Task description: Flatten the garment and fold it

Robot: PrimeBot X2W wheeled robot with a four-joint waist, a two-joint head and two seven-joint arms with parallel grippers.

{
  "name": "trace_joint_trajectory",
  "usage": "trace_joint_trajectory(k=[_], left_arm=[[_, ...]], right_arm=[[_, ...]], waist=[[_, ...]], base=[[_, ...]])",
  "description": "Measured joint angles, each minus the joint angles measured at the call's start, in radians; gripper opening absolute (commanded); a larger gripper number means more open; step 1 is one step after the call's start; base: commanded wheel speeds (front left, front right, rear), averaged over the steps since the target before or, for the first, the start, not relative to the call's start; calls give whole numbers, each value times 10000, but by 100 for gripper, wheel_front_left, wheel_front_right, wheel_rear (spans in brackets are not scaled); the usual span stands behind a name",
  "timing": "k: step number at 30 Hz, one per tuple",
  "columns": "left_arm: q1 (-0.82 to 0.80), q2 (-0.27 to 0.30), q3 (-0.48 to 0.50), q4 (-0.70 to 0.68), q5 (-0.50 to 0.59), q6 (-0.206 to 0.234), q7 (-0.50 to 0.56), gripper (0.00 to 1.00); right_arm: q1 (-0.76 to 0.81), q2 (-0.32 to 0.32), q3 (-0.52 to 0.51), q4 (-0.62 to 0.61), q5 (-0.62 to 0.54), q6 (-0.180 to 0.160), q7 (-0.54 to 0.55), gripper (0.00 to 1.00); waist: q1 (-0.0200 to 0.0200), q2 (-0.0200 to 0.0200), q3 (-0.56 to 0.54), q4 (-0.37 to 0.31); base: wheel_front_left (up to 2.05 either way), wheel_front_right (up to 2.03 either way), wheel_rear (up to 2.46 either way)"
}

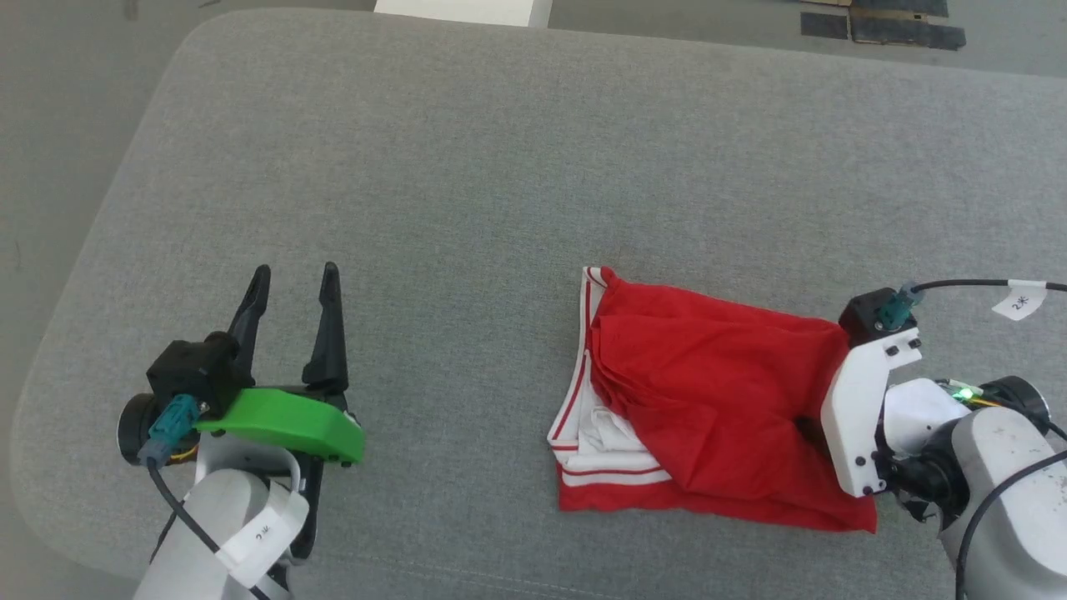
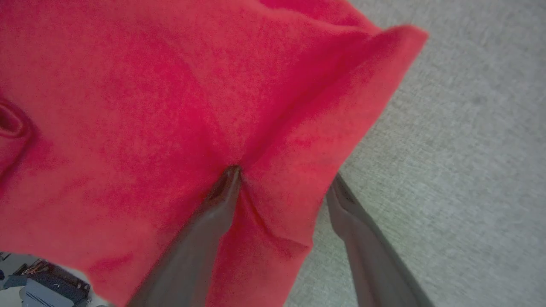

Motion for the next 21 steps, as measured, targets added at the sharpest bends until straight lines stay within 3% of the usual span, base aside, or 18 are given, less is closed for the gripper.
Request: trace_joint_trajectory(k=[1, 2, 3, 13, 21], left_arm=[[-4, -10, -12, 36, 2, -2, -8, 100], [-8, -15, -23, 79, 2, -10, -44, 100], [-13, -21, -31, 100, 2, -19, -50, 100], [-9, -67, -113, 364, 10, -165, -73, 100], [365, -42, 52, 332, -4, -157, -86, 100]], right_arm=[[-15, -19, 4, 25, 50, 0, 15, 42], [-24, -23, 2, 63, 82, 0, 40, 13], [-33, -29, 13, 84, 127, 0, 67, 0], [-36, -286, 431, -17, 516, 2, -196, 0], [-307, -1292, 1298, -1081, 1091, 4, 157, 0]], waist=[[0, 0, -14, 10], [0, 0, -35, 14], [0, 0, -53, 16], [0, 0, -463, -61], [0, 1, -907, -774]], base=[[0, 0, 0], [0, 0, 0], [0, 0, 0], [0, 0, 0], [0, 0, 0]])
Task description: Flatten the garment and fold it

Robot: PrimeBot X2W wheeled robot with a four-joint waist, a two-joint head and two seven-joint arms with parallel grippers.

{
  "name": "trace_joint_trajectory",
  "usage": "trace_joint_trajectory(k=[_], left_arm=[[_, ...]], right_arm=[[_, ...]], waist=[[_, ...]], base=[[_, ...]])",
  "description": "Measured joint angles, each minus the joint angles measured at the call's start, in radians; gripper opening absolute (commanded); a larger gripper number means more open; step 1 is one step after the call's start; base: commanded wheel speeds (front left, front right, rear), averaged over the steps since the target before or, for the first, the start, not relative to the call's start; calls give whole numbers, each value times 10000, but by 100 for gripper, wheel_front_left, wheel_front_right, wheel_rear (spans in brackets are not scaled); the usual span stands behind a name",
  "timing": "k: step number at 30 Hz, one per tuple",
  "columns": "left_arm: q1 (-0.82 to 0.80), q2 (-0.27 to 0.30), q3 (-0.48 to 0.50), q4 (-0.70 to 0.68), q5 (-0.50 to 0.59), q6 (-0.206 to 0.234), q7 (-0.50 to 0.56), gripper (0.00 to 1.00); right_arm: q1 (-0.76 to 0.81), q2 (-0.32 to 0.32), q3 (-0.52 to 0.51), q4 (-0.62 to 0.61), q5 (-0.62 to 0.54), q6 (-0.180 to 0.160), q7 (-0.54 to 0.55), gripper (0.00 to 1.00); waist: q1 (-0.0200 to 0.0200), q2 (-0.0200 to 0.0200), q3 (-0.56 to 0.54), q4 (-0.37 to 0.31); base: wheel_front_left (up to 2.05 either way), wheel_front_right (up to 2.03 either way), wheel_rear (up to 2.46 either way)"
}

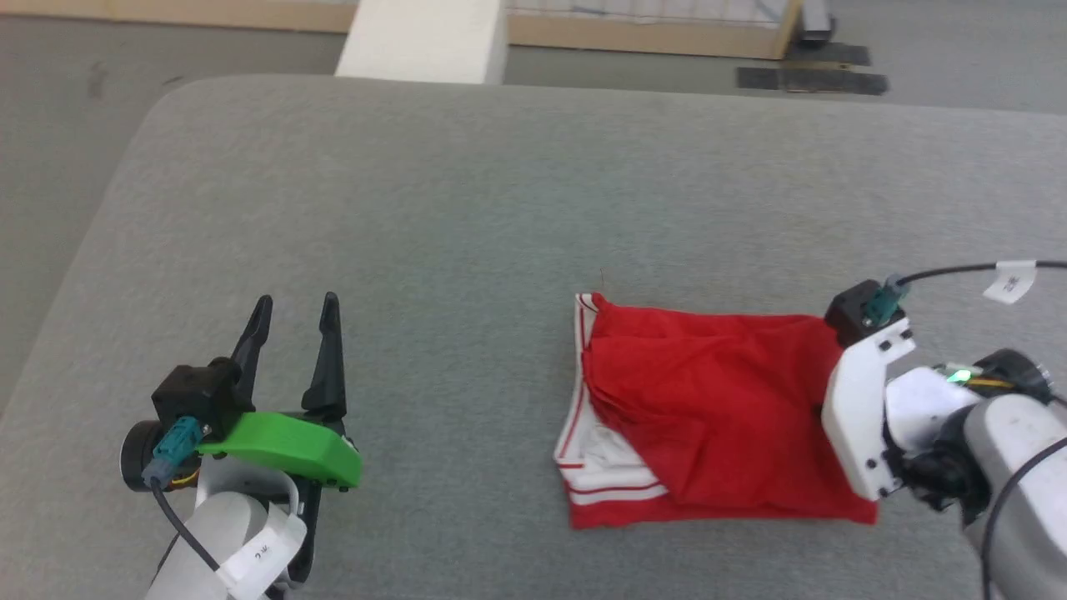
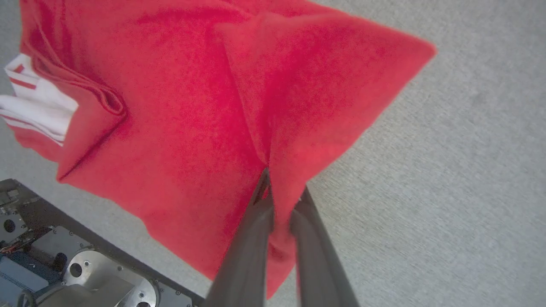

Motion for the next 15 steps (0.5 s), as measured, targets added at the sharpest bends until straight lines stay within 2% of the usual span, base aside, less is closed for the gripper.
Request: trace_joint_trajectory(k=[6, 15], left_arm=[[13, 54, 23, -318, 2, 61, 4, 100], [-950, 339, -153, -865, 368, 81, 487, 100]], right_arm=[[-716, -1030, -48, -190, 211, 0, 382, 0], [-1951, -1526, -1112, 982, 173, 0, -163, 0]], waist=[[0, 0, -113, -1043], [0, 0, 528, -2891]], base=[[0, 0, 0], [0, 0, 0]])
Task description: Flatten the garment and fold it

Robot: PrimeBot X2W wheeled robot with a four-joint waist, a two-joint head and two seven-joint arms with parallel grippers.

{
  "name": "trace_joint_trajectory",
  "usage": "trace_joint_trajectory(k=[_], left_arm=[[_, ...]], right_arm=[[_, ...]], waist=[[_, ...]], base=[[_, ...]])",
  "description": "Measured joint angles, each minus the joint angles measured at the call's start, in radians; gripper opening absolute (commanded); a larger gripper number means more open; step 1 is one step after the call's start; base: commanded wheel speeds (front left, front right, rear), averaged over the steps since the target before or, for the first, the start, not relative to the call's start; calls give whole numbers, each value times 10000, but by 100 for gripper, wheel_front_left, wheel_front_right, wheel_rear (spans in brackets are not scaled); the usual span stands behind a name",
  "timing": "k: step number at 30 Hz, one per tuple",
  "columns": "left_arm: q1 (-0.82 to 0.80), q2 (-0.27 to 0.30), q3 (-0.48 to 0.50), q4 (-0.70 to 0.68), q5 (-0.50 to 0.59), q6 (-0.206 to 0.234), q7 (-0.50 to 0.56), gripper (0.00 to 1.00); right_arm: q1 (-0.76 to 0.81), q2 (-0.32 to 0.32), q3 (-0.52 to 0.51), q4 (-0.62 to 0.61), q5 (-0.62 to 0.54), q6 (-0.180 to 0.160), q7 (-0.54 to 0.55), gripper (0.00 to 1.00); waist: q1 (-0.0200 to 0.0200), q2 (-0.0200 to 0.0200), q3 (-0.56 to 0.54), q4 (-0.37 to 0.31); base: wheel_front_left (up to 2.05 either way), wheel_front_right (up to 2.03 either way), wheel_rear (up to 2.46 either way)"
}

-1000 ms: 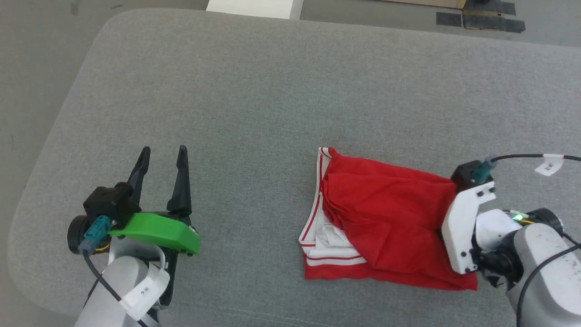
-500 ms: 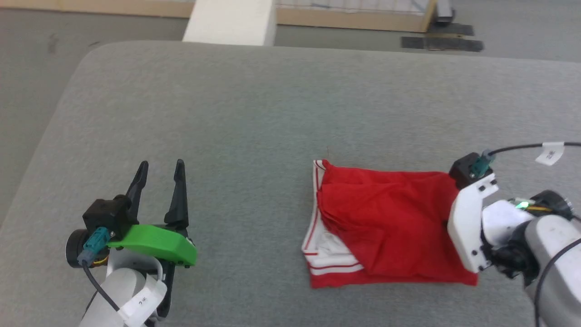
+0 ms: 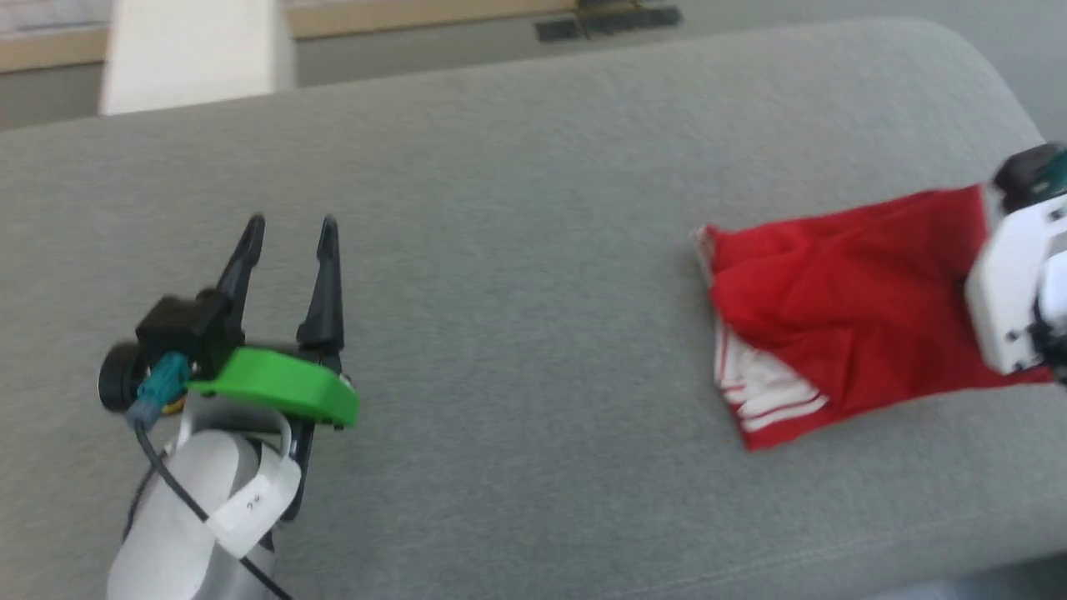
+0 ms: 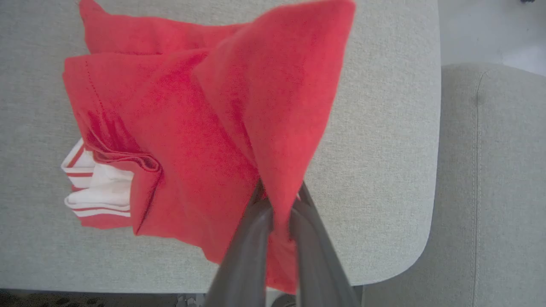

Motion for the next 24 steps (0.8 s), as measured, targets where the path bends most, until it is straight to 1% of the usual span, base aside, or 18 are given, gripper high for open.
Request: trace_joint_trajectory(k=[5, 10, 15, 19, 24], left_arm=[[-616, 284, -142, -548, 267, 25, 566, 100], [-1144, 780, -113, -1306, 648, 157, 1195, 100], [-1352, 1298, 29, -2257, 884, 345, 1856, 100], [-1347, 1751, 267, -3028, 1122, 552, 2387, 100], [-1290, 2224, 535, -3912, 1292, 765, 2984, 100]], right_arm=[[-453, -150, -1097, 970, -320, 0, -675, 0], [-1152, -61, -2422, 2054, -836, 0, -1461, 0], [-1840, 48, -3731, 3039, -1530, 0, -2079, 0], [-2411, 288, -4769, 3770, -2134, 0, -2406, 0], [-3100, 529, -5563, 4374, -2938, 2, -3009, 0]], waist=[[1, 0, 839, -599], [1, 0, 1900, -964], [2, 0, 3044, -1061], [3, 0, 3939, -1091], [3, 0, 4899, -1168]], base=[[0, 0, 0], [0, 0, 0], [0, 0, 0], [0, 0, 0], [0, 0, 0]])
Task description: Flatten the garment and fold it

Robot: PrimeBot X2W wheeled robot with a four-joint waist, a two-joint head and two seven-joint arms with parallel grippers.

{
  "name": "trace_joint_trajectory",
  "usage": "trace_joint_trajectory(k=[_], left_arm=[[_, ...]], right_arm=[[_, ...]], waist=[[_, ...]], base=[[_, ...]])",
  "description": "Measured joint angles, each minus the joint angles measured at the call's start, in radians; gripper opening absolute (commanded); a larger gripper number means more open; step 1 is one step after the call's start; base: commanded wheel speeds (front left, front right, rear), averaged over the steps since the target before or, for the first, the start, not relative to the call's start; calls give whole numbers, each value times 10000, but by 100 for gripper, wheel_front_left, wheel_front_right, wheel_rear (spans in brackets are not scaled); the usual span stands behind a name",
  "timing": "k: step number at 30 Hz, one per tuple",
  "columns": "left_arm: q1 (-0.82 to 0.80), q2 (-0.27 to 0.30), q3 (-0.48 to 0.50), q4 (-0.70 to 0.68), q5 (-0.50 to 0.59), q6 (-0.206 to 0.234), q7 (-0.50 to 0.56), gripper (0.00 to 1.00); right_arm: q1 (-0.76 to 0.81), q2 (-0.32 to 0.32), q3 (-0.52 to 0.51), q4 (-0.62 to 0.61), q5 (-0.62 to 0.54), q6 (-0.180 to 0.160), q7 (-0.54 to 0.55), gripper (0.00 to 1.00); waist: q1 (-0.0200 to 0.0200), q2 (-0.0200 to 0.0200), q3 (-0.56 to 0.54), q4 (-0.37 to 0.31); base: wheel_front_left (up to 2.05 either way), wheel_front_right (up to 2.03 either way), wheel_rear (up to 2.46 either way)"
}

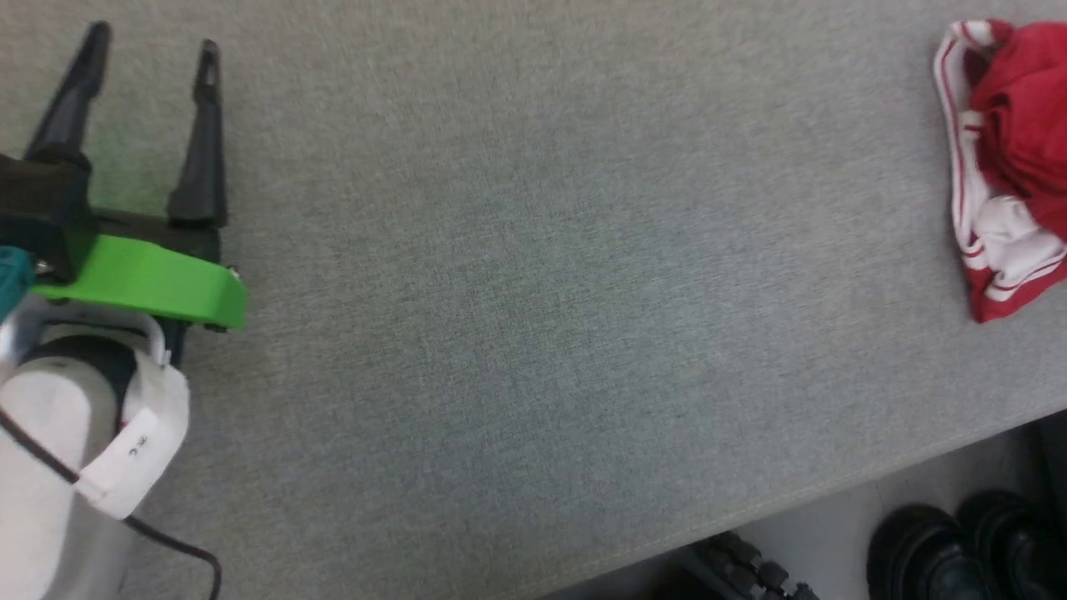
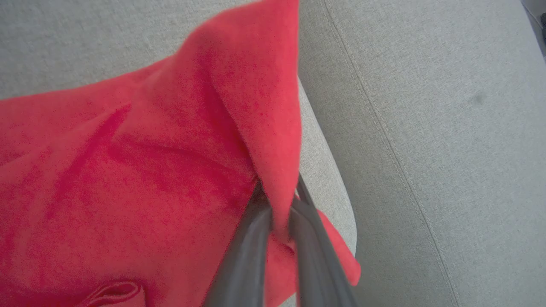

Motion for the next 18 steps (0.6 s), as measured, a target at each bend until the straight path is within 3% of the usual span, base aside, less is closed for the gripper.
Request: trace_joint_trajectory(k=[3, 5, 14, 18], left_arm=[[111, 217, 150, -389, 50, 109, 290, 100], [179, 330, 205, -600, 59, 163, 451, 100], [453, 439, 326, -650, 29, 209, 378, 100], [839, -40, 230, 159, -242, 282, -441, 100]], right_arm=[[-363, 155, -368, 332, -474, 0, -313, 0], [-535, 261, -539, 516, -736, 0, -535, 100], [-754, 366, -1104, 750, -1572, 0, -1371, 100], [-892, 602, -290, -662, -750, 0, -2564, 100]], waist=[[0, 0, 437, -91], [0, 0, 652, -175], [-1, 0, 650, -561], [-1, 0, -45, -545]], base=[[0, 0, 0], [0, 0, 0], [0, 0, 0], [0, 0, 0]])
